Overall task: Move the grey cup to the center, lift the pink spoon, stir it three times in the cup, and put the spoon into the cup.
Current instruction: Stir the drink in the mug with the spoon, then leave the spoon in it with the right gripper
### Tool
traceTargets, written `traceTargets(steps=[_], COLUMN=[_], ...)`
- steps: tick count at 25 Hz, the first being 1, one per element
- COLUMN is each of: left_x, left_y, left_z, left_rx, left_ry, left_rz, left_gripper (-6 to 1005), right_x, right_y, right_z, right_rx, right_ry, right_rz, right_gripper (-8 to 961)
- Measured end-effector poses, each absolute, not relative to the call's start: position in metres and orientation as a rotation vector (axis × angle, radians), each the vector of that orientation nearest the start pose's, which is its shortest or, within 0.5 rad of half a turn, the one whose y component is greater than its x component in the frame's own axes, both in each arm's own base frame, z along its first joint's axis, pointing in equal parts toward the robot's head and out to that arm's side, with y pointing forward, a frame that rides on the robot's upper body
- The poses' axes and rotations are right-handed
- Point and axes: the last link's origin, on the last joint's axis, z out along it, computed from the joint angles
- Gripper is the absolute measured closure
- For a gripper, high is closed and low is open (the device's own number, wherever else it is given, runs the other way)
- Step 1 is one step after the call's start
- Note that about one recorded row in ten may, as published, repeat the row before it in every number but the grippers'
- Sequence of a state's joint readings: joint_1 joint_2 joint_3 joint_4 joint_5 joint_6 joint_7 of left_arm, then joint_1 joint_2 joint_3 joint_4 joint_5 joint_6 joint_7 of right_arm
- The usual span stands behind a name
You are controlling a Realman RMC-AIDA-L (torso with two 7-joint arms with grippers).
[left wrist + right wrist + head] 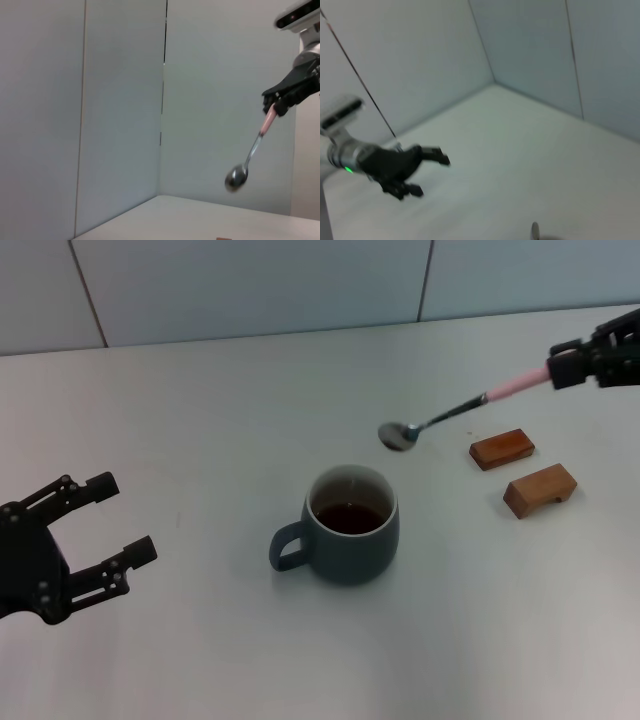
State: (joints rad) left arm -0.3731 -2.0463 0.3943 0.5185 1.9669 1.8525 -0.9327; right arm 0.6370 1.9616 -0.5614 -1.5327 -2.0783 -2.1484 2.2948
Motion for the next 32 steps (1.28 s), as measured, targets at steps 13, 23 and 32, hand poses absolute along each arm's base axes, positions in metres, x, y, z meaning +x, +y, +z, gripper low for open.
traceTargets(steps=[13,23,32], left_x=[-0.301,-0.3,-0.3], left_y=[0.26,0.259,0.258], left_z=[0.031,0.032,0.032], left_rx=[-2.518,-2.52,-2.52], left_ry=[-0.295,-0.29,-0.287], left_rz=[-1.017,-1.021,-1.023], left_gripper=[167,167,167], right_x=[0.124,0.108,0.101], right_y=[0.346,0.367,0.384], right_z=[0.14,0.111,0.076], right_rx=[-2.851,-2.87,-2.879], right_ry=[0.863,0.87,0.849], right_rz=[0.053,-0.142,-0.265], right_gripper=[843,842,842])
